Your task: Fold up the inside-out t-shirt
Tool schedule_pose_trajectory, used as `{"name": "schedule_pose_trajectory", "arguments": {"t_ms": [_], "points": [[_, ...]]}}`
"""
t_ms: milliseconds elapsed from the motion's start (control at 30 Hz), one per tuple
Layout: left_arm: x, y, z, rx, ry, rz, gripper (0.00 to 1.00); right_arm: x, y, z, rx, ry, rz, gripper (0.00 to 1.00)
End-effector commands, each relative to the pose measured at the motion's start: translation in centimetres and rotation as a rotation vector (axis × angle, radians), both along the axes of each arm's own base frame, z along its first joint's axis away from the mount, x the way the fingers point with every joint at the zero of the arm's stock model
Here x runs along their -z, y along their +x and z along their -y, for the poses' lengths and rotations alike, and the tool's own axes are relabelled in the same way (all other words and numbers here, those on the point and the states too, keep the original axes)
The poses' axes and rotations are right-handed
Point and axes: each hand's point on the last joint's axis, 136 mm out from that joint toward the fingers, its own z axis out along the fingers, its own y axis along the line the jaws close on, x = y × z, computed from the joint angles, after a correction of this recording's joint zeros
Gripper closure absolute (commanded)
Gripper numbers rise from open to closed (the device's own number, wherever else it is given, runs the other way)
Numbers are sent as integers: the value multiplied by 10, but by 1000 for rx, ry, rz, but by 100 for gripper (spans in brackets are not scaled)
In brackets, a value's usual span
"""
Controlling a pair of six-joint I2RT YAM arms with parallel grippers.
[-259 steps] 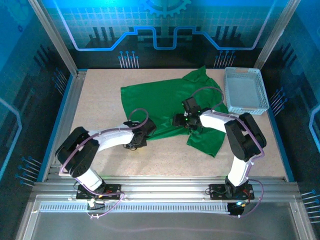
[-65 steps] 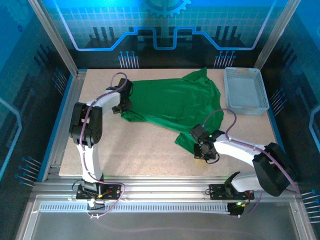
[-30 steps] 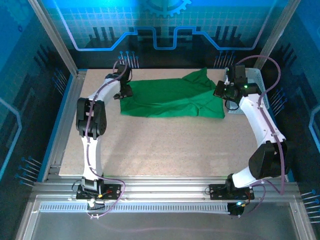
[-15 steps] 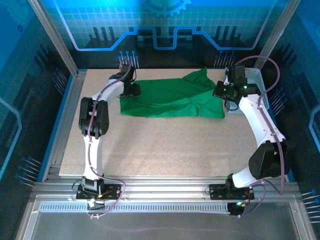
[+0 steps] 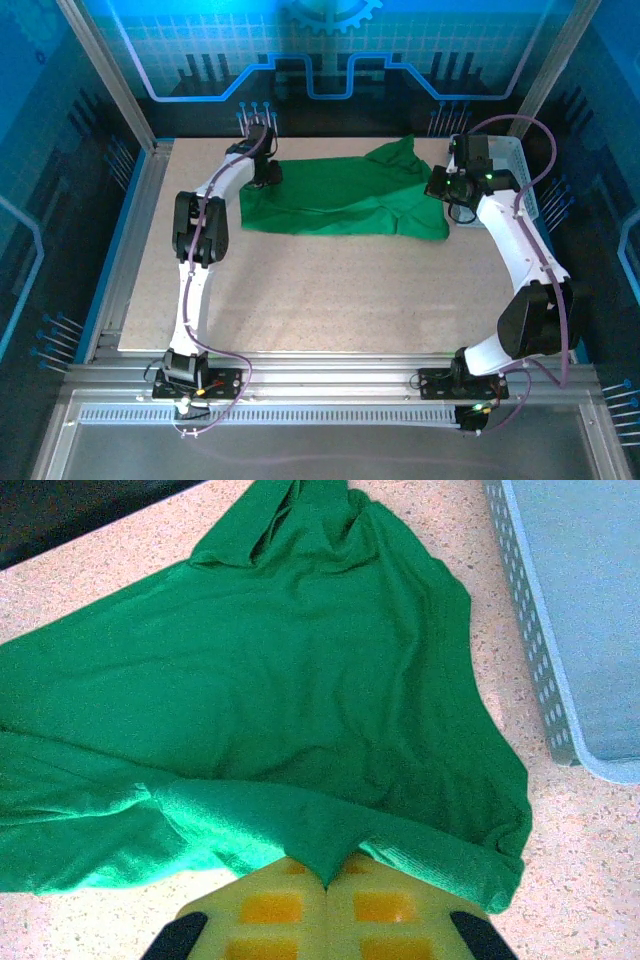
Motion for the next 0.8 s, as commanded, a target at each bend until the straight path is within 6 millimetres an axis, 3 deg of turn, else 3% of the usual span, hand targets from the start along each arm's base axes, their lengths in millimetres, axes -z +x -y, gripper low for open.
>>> {"name": "schedule_pose_trajectory", "arguments": {"t_ms": [0, 433, 633, 767], "points": [[4, -3, 1, 10, -12, -33, 72, -7, -2, 5, 2, -11, 25, 100], [13, -10, -5, -25, -8, -79, 66, -9, -2, 7, 11, -18, 29, 100], [18, -11, -6, -39, -15, -94, 70, -13, -5, 10, 18, -24, 36, 100], [17, -9, -4, -36, -24, -95, 78, -13, -7, 12, 24, -27, 37, 100]]}}
